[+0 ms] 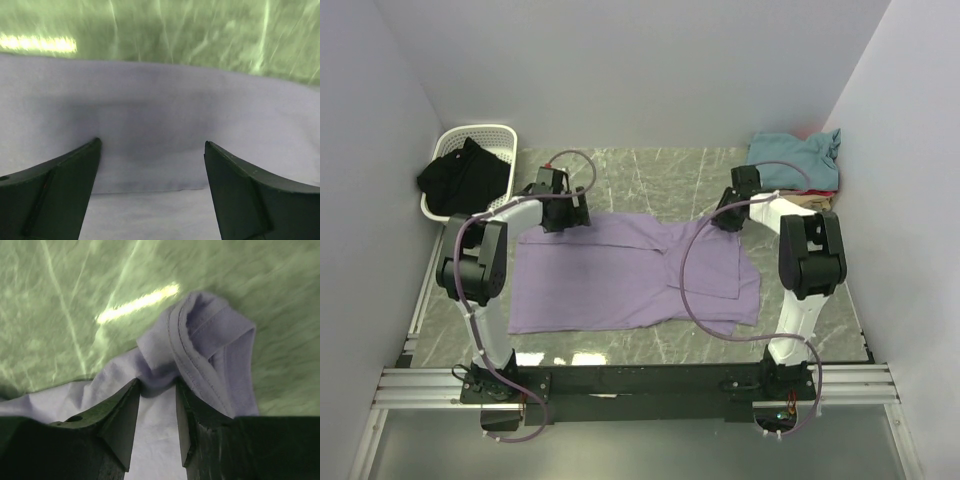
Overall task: Fold and stack the t-shirts
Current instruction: Fold the tshirt
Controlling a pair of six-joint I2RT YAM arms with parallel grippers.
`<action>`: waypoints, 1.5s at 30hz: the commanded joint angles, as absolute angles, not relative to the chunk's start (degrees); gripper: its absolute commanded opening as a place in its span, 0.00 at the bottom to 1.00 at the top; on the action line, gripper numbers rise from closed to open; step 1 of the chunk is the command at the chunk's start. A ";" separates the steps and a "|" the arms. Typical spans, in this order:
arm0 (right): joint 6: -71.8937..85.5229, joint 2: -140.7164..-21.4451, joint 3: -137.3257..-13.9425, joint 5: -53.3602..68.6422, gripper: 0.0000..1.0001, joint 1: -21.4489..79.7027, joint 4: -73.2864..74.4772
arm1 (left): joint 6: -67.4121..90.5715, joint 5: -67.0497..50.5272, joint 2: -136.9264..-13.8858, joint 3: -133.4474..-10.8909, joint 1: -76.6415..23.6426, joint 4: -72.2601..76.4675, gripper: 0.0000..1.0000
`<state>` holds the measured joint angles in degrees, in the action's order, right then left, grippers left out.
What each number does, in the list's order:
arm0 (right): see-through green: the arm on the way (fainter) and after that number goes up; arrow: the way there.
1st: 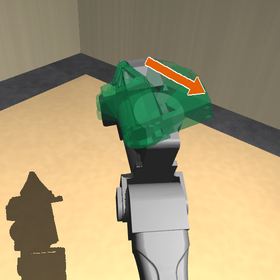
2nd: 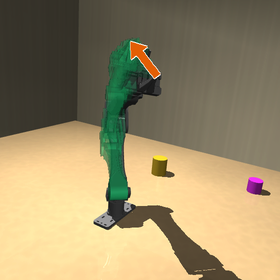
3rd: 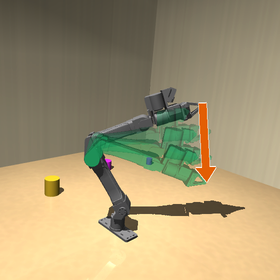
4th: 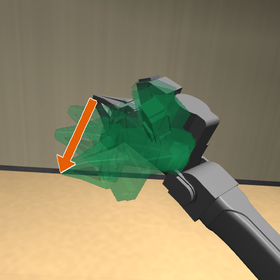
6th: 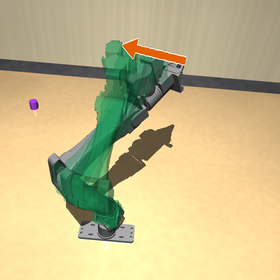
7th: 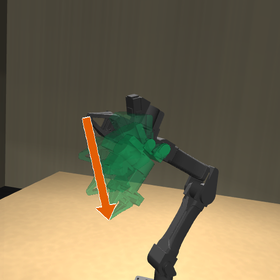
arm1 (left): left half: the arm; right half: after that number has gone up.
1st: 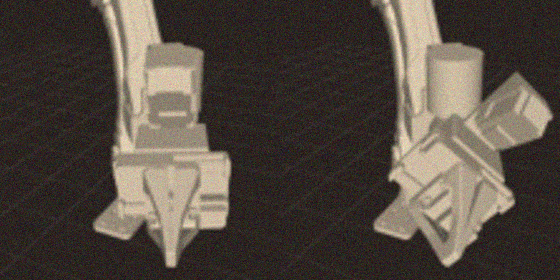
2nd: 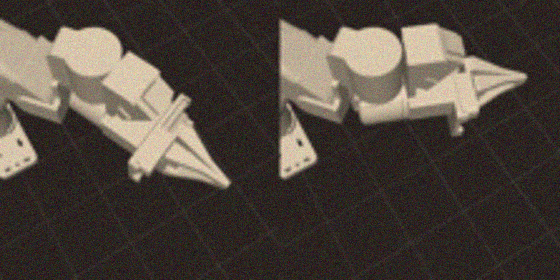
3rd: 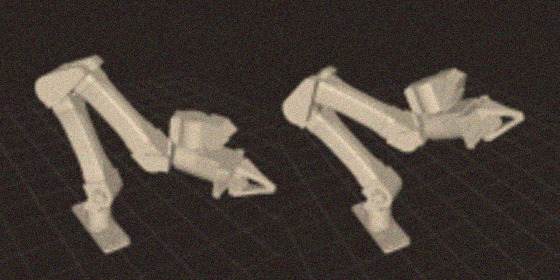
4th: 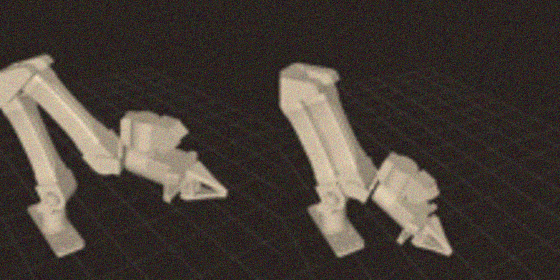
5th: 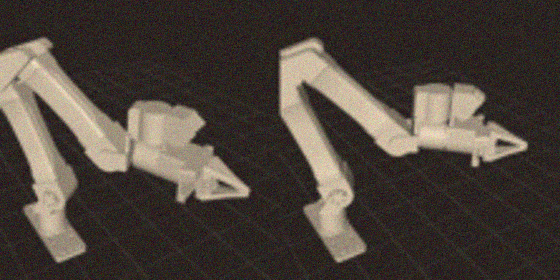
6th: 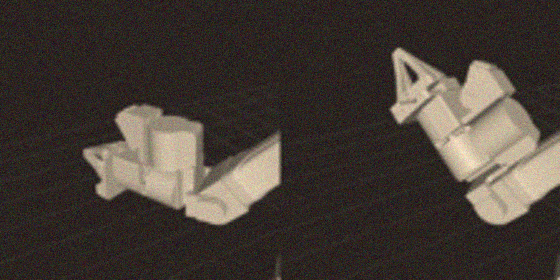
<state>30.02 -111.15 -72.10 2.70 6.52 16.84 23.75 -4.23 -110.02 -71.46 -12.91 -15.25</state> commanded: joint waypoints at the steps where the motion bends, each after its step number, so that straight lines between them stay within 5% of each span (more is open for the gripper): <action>1: 31.55 -114.51 -78.12 2.29 0.41 4.05 21.09 | 23.56 -5.88 -115.21 -74.18 -9.85 -15.73 0.90; 22: 26.38 -136.06 -116.20 9.74 0.40 0.35 32.62 | 22.24 -13.09 -127.71 -92.99 -6.50 -19.17 0.89; 29: 25.66 -111.04 -93.27 12.57 0.50 0.53 12.06 | 24.00 -12.75 -111.03 -79.39 -9.48 -3.97 0.92; 37: 27.60 -86.68 -71.66 13.80 0.51 2.10 19.59 | 28.82 -0.18 -93.79 -68.84 -17.75 -6.86 0.93; 45: 30.84 -61.49 -42.56 13.45 0.47 4.04 25.13 | 35.41 -0.18 -75.62 -43.26 -18.63 -1.06 0.91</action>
